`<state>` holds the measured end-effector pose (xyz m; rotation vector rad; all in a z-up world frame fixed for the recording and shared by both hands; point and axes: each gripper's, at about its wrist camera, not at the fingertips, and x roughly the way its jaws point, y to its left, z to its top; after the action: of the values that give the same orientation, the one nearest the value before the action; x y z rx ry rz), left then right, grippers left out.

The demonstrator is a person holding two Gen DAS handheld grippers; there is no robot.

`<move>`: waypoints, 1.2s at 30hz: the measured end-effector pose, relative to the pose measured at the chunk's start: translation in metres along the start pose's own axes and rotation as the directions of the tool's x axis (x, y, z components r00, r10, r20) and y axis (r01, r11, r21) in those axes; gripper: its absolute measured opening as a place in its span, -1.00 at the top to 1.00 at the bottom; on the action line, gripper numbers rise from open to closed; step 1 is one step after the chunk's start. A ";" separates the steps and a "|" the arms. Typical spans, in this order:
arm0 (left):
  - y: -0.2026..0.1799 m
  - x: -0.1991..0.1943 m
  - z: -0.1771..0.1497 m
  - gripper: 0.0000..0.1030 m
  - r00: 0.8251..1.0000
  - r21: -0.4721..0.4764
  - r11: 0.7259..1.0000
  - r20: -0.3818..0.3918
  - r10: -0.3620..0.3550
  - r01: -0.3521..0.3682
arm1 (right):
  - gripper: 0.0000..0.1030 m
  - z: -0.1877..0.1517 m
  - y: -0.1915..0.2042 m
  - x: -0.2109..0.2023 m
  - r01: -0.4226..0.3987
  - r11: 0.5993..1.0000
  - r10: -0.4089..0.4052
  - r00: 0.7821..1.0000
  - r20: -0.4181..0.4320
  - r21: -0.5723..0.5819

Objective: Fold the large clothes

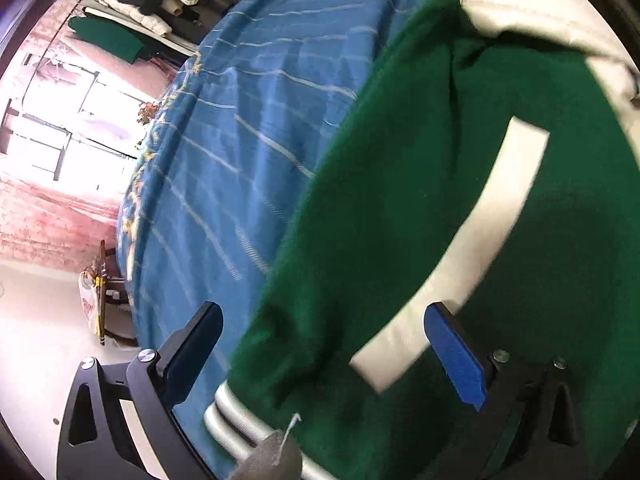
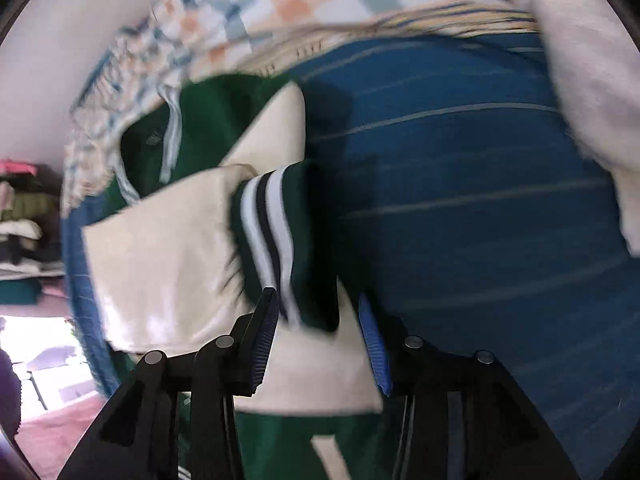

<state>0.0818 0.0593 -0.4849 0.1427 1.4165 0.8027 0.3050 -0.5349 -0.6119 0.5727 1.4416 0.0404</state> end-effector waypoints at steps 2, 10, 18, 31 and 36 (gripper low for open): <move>0.002 -0.029 0.004 -1.00 0.999 0.007 1.000 0.036 -0.004 0.004 | 0.14 -0.020 0.010 -0.005 0.011 1.000 -0.011 1.000 -0.010 0.001; -0.083 -0.062 0.082 -1.00 0.965 0.042 0.970 0.099 -0.244 0.241 | 0.14 -0.060 0.071 0.039 -0.034 0.998 0.030 0.994 -0.102 -0.047; -0.107 -0.011 0.128 -1.00 0.976 0.041 0.989 0.161 -0.149 0.144 | 0.14 -0.047 0.085 0.041 0.039 0.997 -0.041 0.998 -0.039 -0.062; -0.070 -0.017 0.120 -1.00 0.979 0.011 0.984 0.096 -0.179 0.179 | 0.29 -0.064 -0.007 0.056 0.004 0.989 0.009 0.996 -0.092 0.146; -0.049 -0.031 0.099 -1.00 0.978 0.020 0.986 0.123 -0.167 0.166 | 0.37 -0.050 -0.001 0.083 0.132 0.987 -0.112 0.973 -0.202 0.090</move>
<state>0.1938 0.0416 -0.4670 0.0787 1.2958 0.6383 0.2700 -0.4888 -0.6894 0.5749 1.6767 -0.0773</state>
